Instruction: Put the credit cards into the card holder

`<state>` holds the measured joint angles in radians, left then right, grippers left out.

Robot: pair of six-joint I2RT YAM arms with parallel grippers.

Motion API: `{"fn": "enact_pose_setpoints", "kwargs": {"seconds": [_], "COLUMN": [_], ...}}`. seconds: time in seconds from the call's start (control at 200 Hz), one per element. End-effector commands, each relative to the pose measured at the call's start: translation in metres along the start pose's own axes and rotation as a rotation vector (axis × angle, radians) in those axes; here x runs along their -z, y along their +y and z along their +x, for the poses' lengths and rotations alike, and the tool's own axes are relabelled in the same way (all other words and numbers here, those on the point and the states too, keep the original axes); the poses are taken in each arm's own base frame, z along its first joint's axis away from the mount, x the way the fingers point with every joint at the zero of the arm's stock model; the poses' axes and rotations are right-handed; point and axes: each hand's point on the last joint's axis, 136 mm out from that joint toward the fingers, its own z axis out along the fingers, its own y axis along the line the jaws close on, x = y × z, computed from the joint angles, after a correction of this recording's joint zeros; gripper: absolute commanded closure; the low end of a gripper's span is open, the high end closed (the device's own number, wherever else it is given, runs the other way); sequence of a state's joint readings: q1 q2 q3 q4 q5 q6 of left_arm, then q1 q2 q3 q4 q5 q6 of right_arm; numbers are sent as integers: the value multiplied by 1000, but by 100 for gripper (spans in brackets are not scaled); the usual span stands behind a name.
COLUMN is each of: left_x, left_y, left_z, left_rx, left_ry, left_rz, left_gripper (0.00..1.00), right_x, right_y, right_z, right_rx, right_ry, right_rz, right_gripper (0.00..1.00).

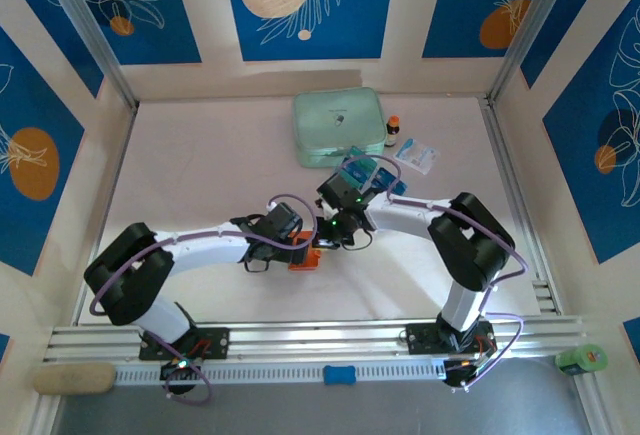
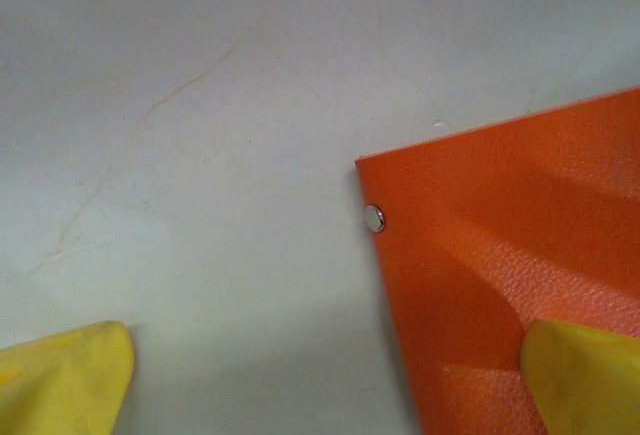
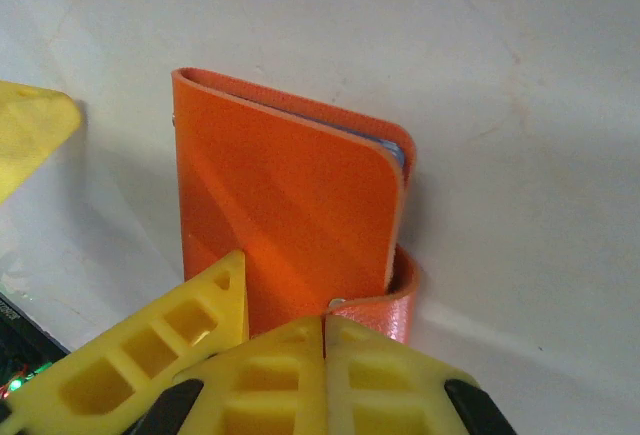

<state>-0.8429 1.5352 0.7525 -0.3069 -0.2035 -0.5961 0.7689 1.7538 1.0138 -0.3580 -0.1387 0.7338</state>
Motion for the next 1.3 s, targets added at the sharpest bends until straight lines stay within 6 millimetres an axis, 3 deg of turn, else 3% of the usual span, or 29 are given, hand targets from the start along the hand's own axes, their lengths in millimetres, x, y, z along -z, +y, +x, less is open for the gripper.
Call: {"fn": "enact_pose_setpoints", "kwargs": {"seconds": [0.0, 0.32, 0.72, 1.09, 1.29], "left_x": [-11, -11, -12, -12, -13], "left_y": [19, 19, 19, 20, 20], "left_z": [30, 31, 32, 35, 34], "left_rx": [-34, -34, -31, -29, -31], "left_ry": [88, 89, 94, 97, 95], "left_rz": [-83, -81, -79, -81, -80], "left_gripper": [0, 0, 0, 0, 0], "right_x": [-10, -22, 15, -5, -18], "right_y": [6, -8, 5, 6, 1], "right_z": [7, 15, -11, -13, -4], "right_rx": [-5, -29, -34, -38, -40], "right_ry": [43, 67, -43, -2, 33], "right_rz": [-15, 19, -37, -37, -16], "right_gripper": [100, 100, 100, 100, 100]}}
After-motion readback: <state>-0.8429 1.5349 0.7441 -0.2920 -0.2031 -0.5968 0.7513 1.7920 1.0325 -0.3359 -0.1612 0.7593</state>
